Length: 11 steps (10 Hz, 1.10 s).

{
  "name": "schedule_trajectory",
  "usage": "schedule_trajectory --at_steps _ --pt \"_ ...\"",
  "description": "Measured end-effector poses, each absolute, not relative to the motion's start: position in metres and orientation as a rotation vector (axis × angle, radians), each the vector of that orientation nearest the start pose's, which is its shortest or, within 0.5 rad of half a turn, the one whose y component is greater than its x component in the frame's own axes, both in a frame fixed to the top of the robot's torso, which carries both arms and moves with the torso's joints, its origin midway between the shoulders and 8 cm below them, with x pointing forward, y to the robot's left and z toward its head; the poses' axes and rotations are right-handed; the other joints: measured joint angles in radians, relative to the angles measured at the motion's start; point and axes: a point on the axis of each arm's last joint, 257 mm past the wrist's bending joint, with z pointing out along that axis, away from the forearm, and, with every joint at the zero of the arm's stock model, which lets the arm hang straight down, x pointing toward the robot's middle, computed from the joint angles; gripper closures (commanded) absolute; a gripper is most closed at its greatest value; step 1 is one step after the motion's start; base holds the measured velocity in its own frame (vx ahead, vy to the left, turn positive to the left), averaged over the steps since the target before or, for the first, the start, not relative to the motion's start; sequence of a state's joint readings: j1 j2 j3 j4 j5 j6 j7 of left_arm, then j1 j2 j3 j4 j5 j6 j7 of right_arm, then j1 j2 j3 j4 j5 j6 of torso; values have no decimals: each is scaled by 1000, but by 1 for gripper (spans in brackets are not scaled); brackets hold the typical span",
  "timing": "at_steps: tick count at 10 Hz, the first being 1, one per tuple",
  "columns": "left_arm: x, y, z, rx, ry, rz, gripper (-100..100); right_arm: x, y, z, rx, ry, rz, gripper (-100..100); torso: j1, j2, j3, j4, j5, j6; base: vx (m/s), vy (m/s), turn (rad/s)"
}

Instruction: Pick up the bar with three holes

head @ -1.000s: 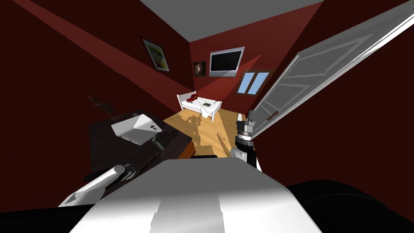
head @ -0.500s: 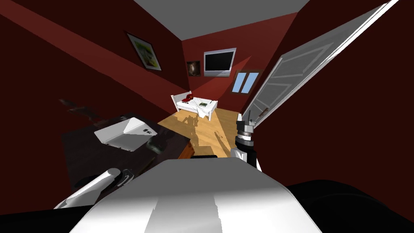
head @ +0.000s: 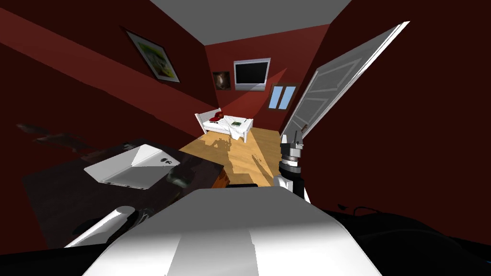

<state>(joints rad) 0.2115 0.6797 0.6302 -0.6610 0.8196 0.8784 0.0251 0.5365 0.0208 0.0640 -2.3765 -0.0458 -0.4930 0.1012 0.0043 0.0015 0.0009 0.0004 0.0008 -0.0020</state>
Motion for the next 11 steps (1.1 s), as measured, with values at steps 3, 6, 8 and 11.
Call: schedule_trajectory --at_steps 3,6,8,11 --pt "56 650 -520 -2957 484 -111 -100 324 -268 54 629 551 1299 0 -2 -1 0 0 0 0 -22 22 -114" --pt "41 633 -528 -3038 419 -109 -100 324 -268 54 629 551 1299 0 0 0 0 0 0 -1 -25 40 -71" --pt "36 625 -529 -3068 388 -108 -100 324 -268 54 629 551 1299 0 -2 0 0 0 0 0 -29 26 -162" --pt "30 618 -532 -3099 361 -108 -100 324 -268 54 629 551 1299 0 -3 -1 -1 0 0 -1 -6 20 0"
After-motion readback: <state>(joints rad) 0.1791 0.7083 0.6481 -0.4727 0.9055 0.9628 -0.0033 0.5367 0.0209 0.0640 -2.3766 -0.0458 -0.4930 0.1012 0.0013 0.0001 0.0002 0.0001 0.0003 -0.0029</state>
